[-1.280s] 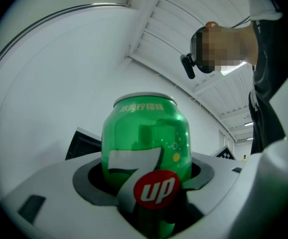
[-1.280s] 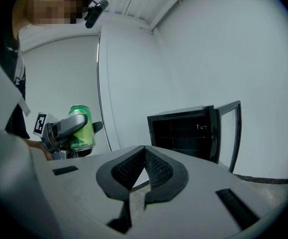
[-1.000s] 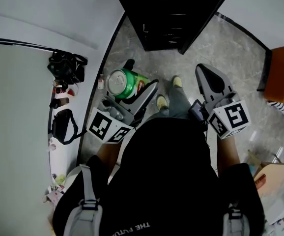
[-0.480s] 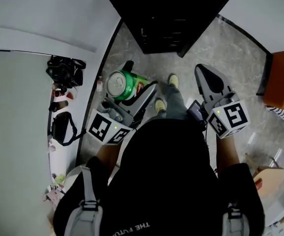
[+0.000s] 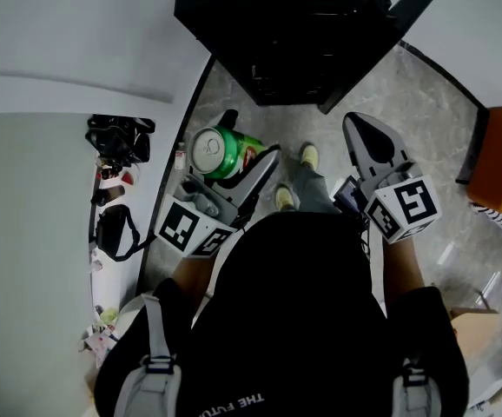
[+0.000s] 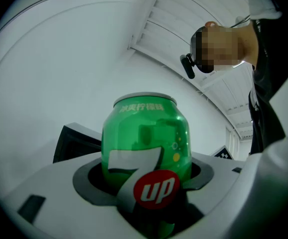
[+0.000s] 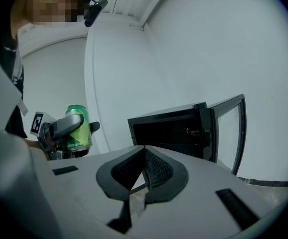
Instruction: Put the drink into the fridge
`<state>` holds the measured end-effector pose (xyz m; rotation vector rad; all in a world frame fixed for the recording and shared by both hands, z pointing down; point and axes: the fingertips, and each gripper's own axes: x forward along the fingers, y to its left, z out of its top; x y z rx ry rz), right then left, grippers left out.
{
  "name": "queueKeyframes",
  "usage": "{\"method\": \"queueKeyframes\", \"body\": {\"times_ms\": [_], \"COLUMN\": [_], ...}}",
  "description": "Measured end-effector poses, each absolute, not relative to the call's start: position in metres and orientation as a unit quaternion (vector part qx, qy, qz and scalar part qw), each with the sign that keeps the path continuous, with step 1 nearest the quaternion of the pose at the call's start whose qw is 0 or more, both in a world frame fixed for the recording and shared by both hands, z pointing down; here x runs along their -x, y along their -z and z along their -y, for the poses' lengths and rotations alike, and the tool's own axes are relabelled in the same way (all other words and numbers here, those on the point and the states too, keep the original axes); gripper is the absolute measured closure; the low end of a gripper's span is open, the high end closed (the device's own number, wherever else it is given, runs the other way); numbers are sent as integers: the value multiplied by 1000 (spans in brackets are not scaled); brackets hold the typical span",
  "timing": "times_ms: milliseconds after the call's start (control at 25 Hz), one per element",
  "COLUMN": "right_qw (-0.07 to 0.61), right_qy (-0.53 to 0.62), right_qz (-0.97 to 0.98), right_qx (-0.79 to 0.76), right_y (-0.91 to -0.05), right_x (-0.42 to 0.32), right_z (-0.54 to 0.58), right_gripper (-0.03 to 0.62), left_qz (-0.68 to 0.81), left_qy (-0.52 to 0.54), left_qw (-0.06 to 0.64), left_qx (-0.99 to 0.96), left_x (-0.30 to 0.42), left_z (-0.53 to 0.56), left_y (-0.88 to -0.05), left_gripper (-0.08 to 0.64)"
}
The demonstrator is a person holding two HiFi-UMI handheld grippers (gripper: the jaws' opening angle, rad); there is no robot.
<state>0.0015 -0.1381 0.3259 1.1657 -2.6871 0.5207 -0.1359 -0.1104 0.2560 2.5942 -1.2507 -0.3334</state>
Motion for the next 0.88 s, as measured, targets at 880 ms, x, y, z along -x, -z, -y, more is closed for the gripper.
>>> {"method": "queueKeyframes", "body": {"times_ms": [880], "right_qw": [64], "right_qy": [-161], "right_qz": [905], "right_qx": [-388], "right_y": [-314], "right_x": [-31], "right_z": [220], "right_gripper": [578], "left_qz": [427], "left_qy": [87], "left_qw": [98], "left_qx": [-895], "left_x": [101], "left_z": [188], "left_y": [-253], "left_gripper": [218]}}
